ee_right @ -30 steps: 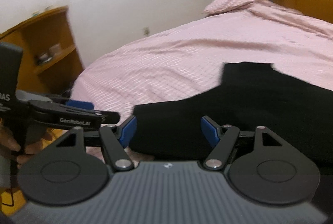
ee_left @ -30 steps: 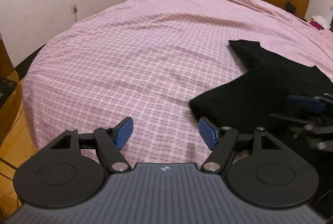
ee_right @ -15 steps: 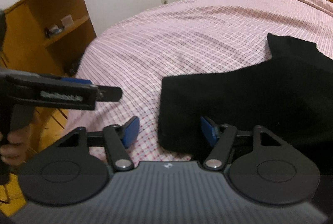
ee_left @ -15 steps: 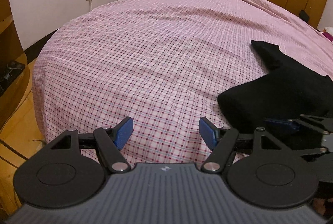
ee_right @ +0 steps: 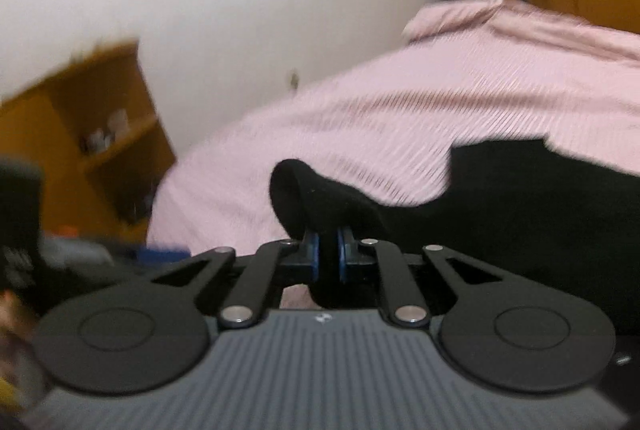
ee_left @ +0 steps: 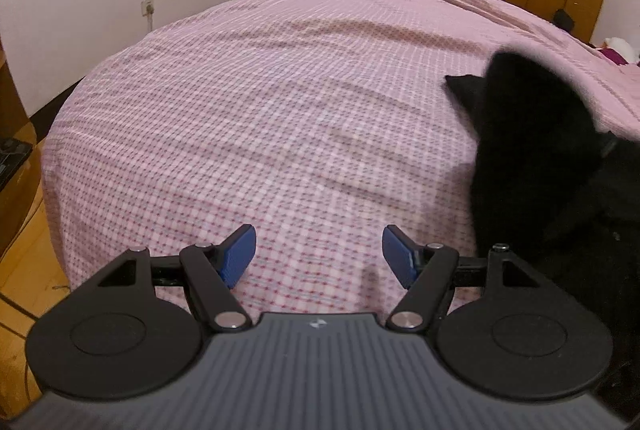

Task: Fold small clothes
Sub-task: 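Lift the held hem with the right gripper toward the collar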

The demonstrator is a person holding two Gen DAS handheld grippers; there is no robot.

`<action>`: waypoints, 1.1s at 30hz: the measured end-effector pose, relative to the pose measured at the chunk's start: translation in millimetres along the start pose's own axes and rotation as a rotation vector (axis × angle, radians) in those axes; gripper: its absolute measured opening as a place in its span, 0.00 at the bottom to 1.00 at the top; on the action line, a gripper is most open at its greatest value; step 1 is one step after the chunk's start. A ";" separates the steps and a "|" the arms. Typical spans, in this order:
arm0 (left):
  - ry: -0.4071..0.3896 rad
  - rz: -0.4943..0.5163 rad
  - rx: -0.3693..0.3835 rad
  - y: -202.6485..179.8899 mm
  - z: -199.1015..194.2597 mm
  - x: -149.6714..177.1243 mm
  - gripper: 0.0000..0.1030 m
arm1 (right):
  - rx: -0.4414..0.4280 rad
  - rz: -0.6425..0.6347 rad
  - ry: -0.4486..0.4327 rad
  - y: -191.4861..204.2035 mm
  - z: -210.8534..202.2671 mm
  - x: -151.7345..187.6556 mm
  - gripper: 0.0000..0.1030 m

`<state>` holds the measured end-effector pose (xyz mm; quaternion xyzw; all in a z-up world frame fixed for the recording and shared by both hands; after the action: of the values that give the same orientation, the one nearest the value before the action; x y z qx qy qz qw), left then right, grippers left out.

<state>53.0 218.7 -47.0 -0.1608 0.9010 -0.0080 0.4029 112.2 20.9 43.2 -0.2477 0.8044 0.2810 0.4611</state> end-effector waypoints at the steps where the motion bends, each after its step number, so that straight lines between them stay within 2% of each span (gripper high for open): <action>1: -0.002 0.004 0.004 -3.1 0.4 -1.1 0.72 | 0.018 0.013 -0.028 -8.6 -9.1 -6.8 0.11; 6: -0.020 0.024 0.044 -22.4 1.2 -8.5 0.72 | 0.145 0.093 -0.139 -61.7 -54.0 -26.3 0.11; 12: -0.053 0.074 0.089 -52.9 1.0 -21.9 0.72 | 0.303 0.196 -0.190 -125.8 -94.7 -18.1 0.11; 21: -0.070 0.121 0.147 -102.6 22.9 -41.2 0.72 | 0.524 0.381 -0.151 -213.7 -119.4 35.6 0.11; 28: -0.054 0.168 0.145 -132.3 45.6 -43.4 0.72 | 0.622 0.515 -0.068 -266.1 -125.5 88.9 0.12; 31: -0.051 0.196 0.134 -141.4 54.1 -45.3 0.72 | 0.621 0.541 0.003 -278.5 -124.6 107.1 0.16; 32: -0.052 0.203 0.134 -143.4 55.6 -46.7 0.72 | 0.623 0.549 0.023 -280.5 -124.9 110.5 0.24; 33: -0.055 0.209 0.134 -145.8 57.0 -48.4 0.72 | 0.632 0.557 0.030 -278.6 -127.5 110.5 0.39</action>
<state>166.0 101.4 -29.4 -0.0388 0.8989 -0.0218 0.4358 168.6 -281.7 -63.3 0.1290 0.8939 0.1307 0.4090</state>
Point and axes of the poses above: each gripper's, at about its wrist camera, not at the fingertips, and z roughly the way its jaws point, y to its left, x to its underside, the point moved 7 cm from there along z, roughly the way its jaws point, and after that the axes turned 6 degrees about x, right-handed, at the moved point
